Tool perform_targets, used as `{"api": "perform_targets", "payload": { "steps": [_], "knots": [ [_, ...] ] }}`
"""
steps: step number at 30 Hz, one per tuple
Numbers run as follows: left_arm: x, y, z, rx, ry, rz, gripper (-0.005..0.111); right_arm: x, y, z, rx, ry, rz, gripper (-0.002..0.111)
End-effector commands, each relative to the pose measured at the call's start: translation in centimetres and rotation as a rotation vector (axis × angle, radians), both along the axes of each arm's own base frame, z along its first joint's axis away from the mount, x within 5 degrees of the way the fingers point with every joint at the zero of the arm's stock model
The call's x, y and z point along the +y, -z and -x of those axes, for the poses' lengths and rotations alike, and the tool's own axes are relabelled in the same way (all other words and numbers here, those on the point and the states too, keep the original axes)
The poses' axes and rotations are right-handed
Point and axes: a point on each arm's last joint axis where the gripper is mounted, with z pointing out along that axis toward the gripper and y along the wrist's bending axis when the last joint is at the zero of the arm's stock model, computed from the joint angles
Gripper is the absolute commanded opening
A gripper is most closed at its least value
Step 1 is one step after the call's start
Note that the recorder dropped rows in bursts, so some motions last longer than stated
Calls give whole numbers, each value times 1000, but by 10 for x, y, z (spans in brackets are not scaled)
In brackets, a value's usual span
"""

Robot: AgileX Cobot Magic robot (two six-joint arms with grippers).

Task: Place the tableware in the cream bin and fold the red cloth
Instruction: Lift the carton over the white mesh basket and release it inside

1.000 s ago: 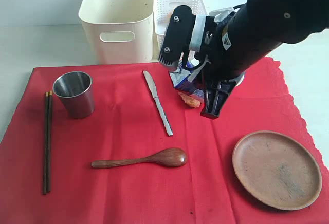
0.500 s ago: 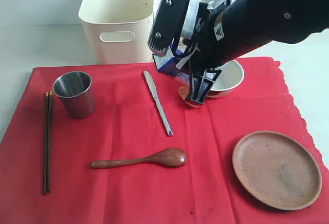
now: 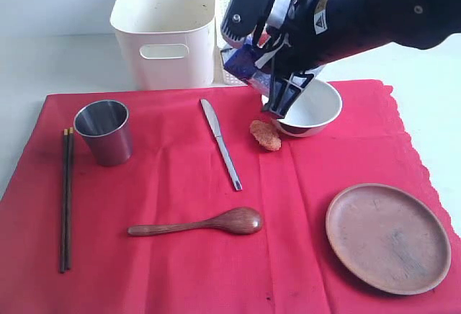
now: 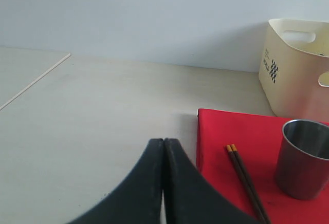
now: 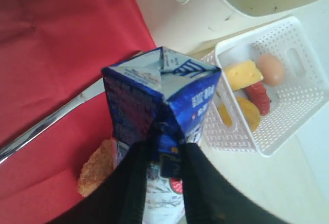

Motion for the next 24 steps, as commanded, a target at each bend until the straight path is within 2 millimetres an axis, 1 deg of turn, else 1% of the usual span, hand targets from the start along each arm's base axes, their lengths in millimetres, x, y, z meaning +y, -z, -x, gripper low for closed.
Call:
{"api": "perform_targets", "payload": {
  "steps": [1, 6, 8, 10, 13, 18, 20, 23, 24],
  "knots": [
    [-1, 0, 0, -4, 8, 7, 1, -3, -15, -11, -89, 11, -93, 0],
    [-1, 0, 0, -4, 8, 7, 1, -11, -21, -24, -147, 44, -162, 0],
    [-1, 0, 0, -4, 8, 7, 1, -9, -24, -31, -168, 51, -187, 0],
    [-1, 0, 0, -4, 8, 7, 1, -8, -26, -43, -172, 74, -203, 0],
    [-1, 0, 0, -4, 8, 7, 1, -3, -22, -70, -177, 107, -208, 0],
    [-1, 0, 0, -4, 8, 7, 1, 9, -5, -127, -184, 182, -264, 0],
    [-1, 0, 0, -4, 8, 7, 1, 10, 1, -149, -177, 227, -300, 0],
    [-1, 0, 0, -4, 8, 7, 1, 13, 12, -171, -168, 263, -327, 0],
    [-1, 0, 0, -4, 8, 7, 1, 14, 15, -175, -172, 264, -330, 0]
  ]
}}
